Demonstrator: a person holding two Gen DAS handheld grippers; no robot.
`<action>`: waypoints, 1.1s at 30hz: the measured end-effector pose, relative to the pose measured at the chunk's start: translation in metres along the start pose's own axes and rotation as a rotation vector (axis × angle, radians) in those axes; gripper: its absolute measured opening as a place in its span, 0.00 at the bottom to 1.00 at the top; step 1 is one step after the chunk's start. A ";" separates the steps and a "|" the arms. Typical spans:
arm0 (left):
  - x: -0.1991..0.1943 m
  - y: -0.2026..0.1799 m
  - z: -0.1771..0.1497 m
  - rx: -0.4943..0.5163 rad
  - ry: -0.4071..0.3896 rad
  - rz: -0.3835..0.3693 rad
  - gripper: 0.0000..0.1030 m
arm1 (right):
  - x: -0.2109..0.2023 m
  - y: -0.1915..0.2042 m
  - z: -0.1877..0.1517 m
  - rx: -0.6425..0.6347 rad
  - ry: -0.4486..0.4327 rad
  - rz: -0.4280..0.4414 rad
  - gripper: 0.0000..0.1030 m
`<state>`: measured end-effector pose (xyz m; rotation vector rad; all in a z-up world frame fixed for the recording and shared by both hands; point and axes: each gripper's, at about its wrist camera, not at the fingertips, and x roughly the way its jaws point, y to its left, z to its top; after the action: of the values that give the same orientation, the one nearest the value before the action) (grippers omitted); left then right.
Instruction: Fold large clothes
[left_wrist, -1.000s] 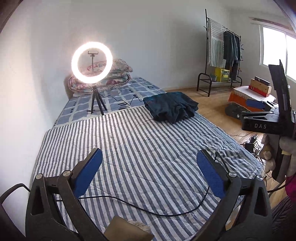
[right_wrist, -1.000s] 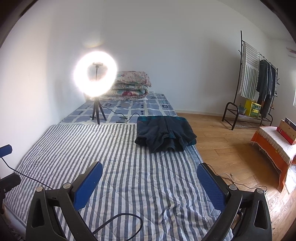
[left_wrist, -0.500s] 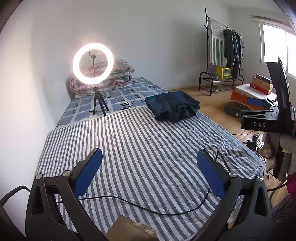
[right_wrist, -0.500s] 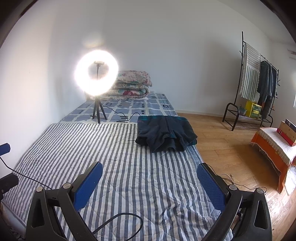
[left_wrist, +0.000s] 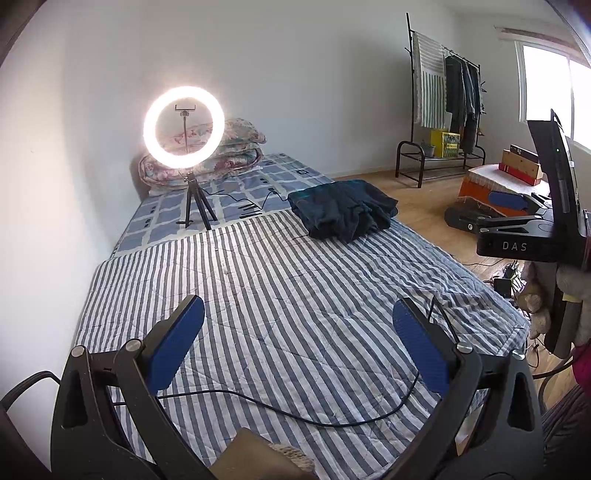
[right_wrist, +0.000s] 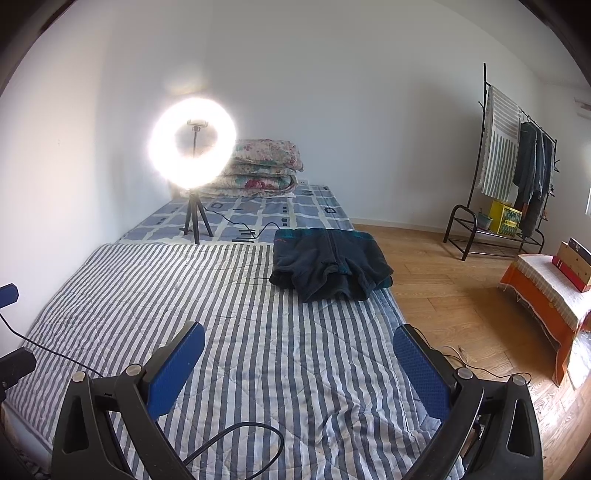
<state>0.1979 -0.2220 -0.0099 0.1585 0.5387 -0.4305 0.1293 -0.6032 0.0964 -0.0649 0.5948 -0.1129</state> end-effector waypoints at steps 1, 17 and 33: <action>0.000 0.000 0.000 0.001 0.000 -0.001 1.00 | 0.000 0.000 0.000 0.000 0.000 0.001 1.00; -0.001 -0.001 -0.001 0.001 0.001 0.001 1.00 | 0.000 0.001 -0.003 -0.006 0.003 0.001 1.00; -0.002 -0.002 -0.002 0.015 -0.015 0.008 1.00 | 0.003 -0.001 -0.003 -0.012 0.008 0.004 1.00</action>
<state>0.1946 -0.2229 -0.0101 0.1717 0.5197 -0.4279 0.1297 -0.6043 0.0921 -0.0748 0.6031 -0.1053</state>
